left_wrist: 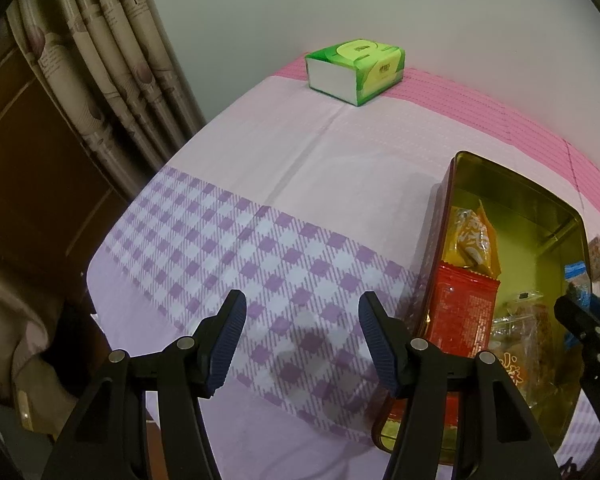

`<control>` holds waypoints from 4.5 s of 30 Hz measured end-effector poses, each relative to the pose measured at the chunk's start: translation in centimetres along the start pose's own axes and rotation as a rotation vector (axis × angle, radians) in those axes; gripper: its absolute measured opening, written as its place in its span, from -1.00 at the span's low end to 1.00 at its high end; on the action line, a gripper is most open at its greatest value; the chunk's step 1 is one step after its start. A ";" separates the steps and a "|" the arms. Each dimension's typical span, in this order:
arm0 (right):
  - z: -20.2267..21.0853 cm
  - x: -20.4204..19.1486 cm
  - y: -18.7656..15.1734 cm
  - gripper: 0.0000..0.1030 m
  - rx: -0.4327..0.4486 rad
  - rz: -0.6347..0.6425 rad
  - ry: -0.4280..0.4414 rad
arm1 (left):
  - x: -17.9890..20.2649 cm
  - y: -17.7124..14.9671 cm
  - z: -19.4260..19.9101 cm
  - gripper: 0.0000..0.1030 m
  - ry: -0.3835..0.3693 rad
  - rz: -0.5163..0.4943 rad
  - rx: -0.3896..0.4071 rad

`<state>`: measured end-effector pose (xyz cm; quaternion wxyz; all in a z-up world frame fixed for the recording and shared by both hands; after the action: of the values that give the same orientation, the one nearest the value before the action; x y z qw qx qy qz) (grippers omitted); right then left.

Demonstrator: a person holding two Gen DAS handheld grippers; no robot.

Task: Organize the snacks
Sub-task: 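Carry the blue candy into the gold tin and open the right tool, then grasp the light blue wrapped candy from the pile with the right tool, then lift the light blue candy with the right tool while the left tool moves toward the snack pile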

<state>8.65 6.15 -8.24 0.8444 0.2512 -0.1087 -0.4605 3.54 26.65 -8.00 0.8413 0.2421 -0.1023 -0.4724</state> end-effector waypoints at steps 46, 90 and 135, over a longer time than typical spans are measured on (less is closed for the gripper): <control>5.1 14.0 -1.6 -0.19 0.073 -0.182 -0.143 | 0.7 -0.5 0.0 0.24 0.000 -0.032 -0.005; 0.7 22.3 -7.8 -0.28 -0.023 -0.207 -0.257 | 1.6 0.0 0.3 0.25 -0.031 -0.038 0.060; 6.1 27.3 -16.9 -0.46 0.107 -0.358 -0.343 | 33.1 -7.0 5.0 0.25 -0.446 -0.455 -0.091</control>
<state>8.98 -26.17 -13.26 0.7041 0.2291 -0.2284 -0.6322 13.96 -5.94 -9.11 0.6808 0.1113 -0.2060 -0.6940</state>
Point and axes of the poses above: each gripper's, at about its wrist camera, not at the fingertips, and z roughly against the way its jaws point, x to its right, y to its top, the point moved 5 cm from there along -z, roughly the way its jaws point, and after that the axes turned 7 degrees about z, right-handed, at the moved point
